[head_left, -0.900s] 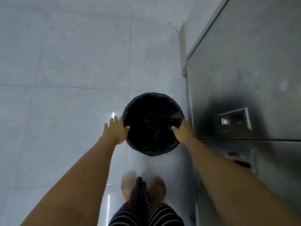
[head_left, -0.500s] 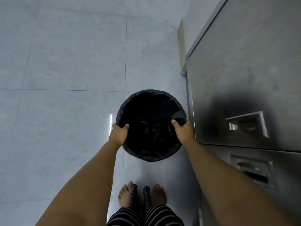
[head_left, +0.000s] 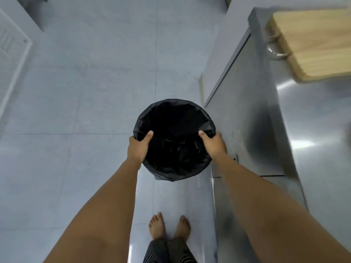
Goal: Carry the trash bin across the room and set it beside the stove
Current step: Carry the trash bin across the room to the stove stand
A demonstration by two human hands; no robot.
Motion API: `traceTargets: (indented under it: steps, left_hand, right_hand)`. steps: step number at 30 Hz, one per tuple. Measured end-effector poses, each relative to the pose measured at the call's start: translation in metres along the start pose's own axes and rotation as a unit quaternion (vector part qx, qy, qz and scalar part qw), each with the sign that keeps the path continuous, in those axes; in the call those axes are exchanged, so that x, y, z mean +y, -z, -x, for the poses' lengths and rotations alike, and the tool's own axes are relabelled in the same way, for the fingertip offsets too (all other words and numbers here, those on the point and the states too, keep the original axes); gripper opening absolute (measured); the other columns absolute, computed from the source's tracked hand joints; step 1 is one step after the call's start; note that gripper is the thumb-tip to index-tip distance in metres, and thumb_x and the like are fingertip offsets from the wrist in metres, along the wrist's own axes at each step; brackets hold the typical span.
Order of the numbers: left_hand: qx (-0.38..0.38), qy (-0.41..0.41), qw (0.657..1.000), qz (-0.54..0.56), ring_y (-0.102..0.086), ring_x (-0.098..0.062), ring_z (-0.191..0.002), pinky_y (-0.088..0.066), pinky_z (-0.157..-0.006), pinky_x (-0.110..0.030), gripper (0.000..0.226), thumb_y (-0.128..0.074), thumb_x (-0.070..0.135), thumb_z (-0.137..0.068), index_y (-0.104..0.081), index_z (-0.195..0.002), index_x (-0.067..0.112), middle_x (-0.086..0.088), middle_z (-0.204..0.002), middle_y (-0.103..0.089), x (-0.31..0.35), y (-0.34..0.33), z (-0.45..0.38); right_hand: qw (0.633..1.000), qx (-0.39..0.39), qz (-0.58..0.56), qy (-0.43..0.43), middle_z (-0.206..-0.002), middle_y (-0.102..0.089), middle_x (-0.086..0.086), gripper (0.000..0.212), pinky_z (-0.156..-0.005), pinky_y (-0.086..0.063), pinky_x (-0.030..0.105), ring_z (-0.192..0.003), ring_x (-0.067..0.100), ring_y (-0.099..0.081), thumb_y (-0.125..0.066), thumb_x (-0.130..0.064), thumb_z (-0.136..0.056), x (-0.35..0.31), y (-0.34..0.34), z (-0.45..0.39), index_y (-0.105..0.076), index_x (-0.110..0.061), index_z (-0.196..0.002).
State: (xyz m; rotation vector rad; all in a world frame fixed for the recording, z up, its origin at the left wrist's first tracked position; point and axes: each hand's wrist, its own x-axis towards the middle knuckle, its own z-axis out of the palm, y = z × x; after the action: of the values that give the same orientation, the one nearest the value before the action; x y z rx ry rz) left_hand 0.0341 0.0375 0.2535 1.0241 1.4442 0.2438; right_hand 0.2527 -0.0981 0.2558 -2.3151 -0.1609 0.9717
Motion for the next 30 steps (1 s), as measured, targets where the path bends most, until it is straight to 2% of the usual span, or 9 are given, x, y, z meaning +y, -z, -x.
traceTargets:
  steps: [4, 7, 12, 16, 20, 24, 27, 30]
  left_hand:
    - [0.012, -0.025, 0.999, 0.020, -0.061, -0.031, -0.121, -0.050, -0.102, -0.043, 0.090, -0.067, 0.064, -0.073, -0.047, -0.144, 0.012, -0.008, -0.133, -0.063, 0.062, 0.019, 0.041]
    - [0.018, -0.038, 0.999, 0.025, -0.060, -0.033, -0.122, -0.049, -0.098, -0.040, 0.084, -0.066, 0.059, -0.079, -0.045, -0.145, 0.010, -0.010, -0.134, -0.062, 0.096, 0.032, 0.053]
    - [-0.004, -0.047, 0.998, 0.031, -0.062, -0.033, -0.119, -0.050, -0.099, -0.042, 0.090, -0.066, 0.062, -0.072, -0.048, -0.144, 0.011, -0.012, -0.133, -0.063, 0.139, 0.058, 0.067]
    - [-0.009, -0.046, 0.999, 0.018, -0.061, -0.036, -0.121, -0.050, -0.102, -0.045, 0.092, -0.067, 0.061, -0.073, -0.045, -0.146, 0.009, -0.014, -0.135, -0.061, 0.159, 0.067, 0.066]
    - [-0.017, -0.048, 0.999, -0.006, -0.058, -0.037, -0.125, -0.048, -0.106, -0.046, 0.099, -0.067, 0.062, -0.073, -0.039, -0.149, 0.006, -0.017, -0.141, -0.057, 0.190, 0.070, 0.044]
    - [-0.009, -0.061, 0.998, -0.014, -0.056, -0.038, -0.127, -0.046, -0.107, -0.046, 0.095, -0.065, 0.059, -0.079, -0.037, -0.150, 0.004, -0.018, -0.144, -0.055, 0.235, 0.061, 0.010]
    - [-0.001, -0.066, 0.998, -0.008, -0.055, -0.039, -0.128, -0.045, -0.108, -0.048, 0.094, -0.065, 0.059, -0.079, -0.036, -0.150, 0.005, -0.018, -0.144, -0.054, 0.270, 0.047, -0.018]
    - [0.008, -0.057, 0.998, 0.000, -0.055, -0.039, -0.128, -0.045, -0.108, -0.049, 0.093, -0.065, 0.058, -0.080, -0.035, -0.151, 0.005, -0.019, -0.144, -0.054, 0.298, 0.033, -0.044]
  right_hand:
    - [1.000, -0.007, -0.008, 0.027, -0.134, -0.058, 0.012, 0.073, -0.095, -0.046, 0.041, -0.120, 0.035, -0.058, -0.060, -0.057, -0.088, -0.064, 0.037, 0.040, -0.043, -0.008, -0.139]
    - [0.999, -0.010, -0.011, 0.044, -0.136, -0.057, 0.012, 0.075, -0.093, -0.045, 0.039, -0.122, 0.035, -0.057, -0.060, -0.057, -0.088, -0.102, 0.054, 0.060, -0.042, -0.007, -0.141]
    - [0.998, -0.014, -0.024, 0.058, -0.140, -0.055, 0.012, 0.081, -0.102, -0.047, 0.044, -0.124, 0.035, -0.056, -0.060, -0.060, -0.085, -0.144, 0.068, 0.083, -0.040, -0.009, -0.145]
    - [0.998, -0.020, -0.023, 0.061, -0.134, -0.058, 0.012, 0.078, -0.099, -0.048, 0.043, -0.119, 0.034, -0.059, -0.060, -0.058, -0.086, -0.165, 0.073, 0.085, -0.043, -0.007, -0.142]
    - [0.997, -0.047, -0.018, 0.067, -0.133, -0.062, 0.013, 0.080, -0.096, -0.050, 0.041, -0.115, 0.034, -0.062, -0.060, -0.062, -0.082, -0.201, 0.080, 0.065, -0.051, -0.007, -0.138]
    - [0.996, -0.057, -0.008, 0.069, -0.138, -0.058, 0.013, 0.081, -0.093, -0.048, 0.037, -0.120, 0.034, -0.060, -0.060, -0.060, -0.085, -0.244, 0.086, 0.032, -0.047, -0.005, -0.143]
    - [0.995, -0.069, 0.000, 0.066, -0.134, -0.059, 0.013, 0.078, -0.088, -0.046, 0.037, -0.107, 0.030, -0.060, -0.059, -0.059, -0.087, -0.277, 0.091, -0.001, -0.047, -0.005, -0.142]
    - [0.995, -0.072, 0.002, 0.069, -0.131, -0.062, 0.012, 0.080, -0.094, -0.049, 0.040, -0.111, 0.031, -0.062, -0.060, -0.061, -0.084, -0.309, 0.098, -0.031, -0.048, -0.006, -0.140]
